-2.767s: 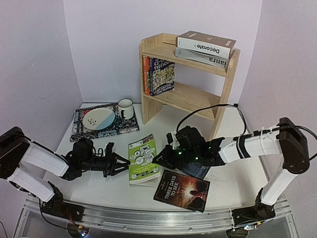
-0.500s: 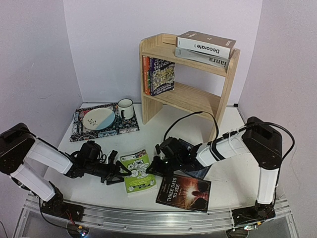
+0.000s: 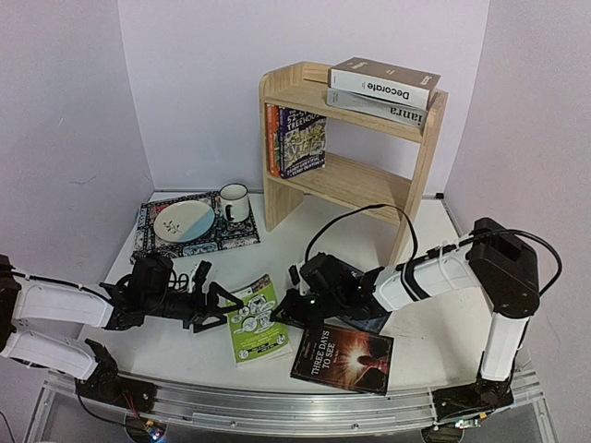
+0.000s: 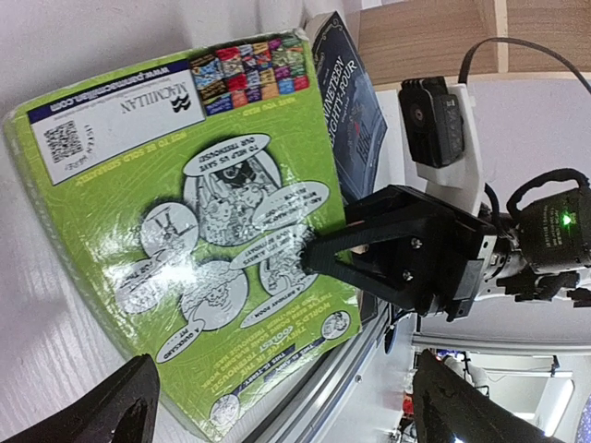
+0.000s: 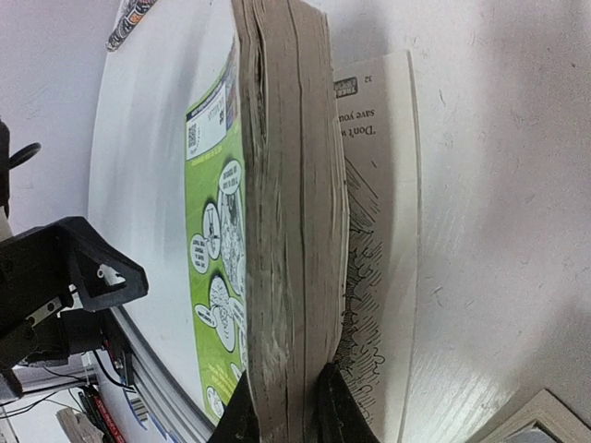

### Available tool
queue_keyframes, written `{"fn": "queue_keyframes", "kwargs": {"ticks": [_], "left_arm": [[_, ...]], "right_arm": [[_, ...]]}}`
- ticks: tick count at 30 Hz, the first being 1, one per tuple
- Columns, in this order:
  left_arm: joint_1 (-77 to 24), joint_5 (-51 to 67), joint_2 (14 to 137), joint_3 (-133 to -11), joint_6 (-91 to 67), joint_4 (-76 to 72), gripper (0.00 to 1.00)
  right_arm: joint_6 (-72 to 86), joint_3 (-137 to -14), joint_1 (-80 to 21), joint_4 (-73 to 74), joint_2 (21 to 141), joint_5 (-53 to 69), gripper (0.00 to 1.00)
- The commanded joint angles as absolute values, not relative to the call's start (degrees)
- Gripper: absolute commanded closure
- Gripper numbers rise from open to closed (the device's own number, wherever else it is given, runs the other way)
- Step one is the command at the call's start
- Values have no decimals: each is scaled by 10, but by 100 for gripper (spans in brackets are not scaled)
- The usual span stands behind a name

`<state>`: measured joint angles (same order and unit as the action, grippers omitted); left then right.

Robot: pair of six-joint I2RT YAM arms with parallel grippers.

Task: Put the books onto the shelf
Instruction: Pick up the book from the center of the board.

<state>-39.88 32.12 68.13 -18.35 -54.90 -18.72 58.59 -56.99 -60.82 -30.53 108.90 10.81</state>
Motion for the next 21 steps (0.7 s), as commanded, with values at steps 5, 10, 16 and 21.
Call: {"fn": "queue_keyframes", "kwargs": {"ticks": [5, 10, 16, 21], "left_arm": [[-398, 230, 611, -234, -506, -23, 0], [-399, 256, 619, -216, -535, -48, 0], [-398, 268, 604, -205, -557, -83, 0], [-398, 256, 546, -207, -568, -89, 0]], "right_arm": [[580, -563, -611, -321, 1017, 84, 100], [581, -563, -611, -322, 1001, 76, 100], [590, -566, -611, -344, 980, 65, 100], [589, -563, -609, -352, 948, 48, 100]]}}
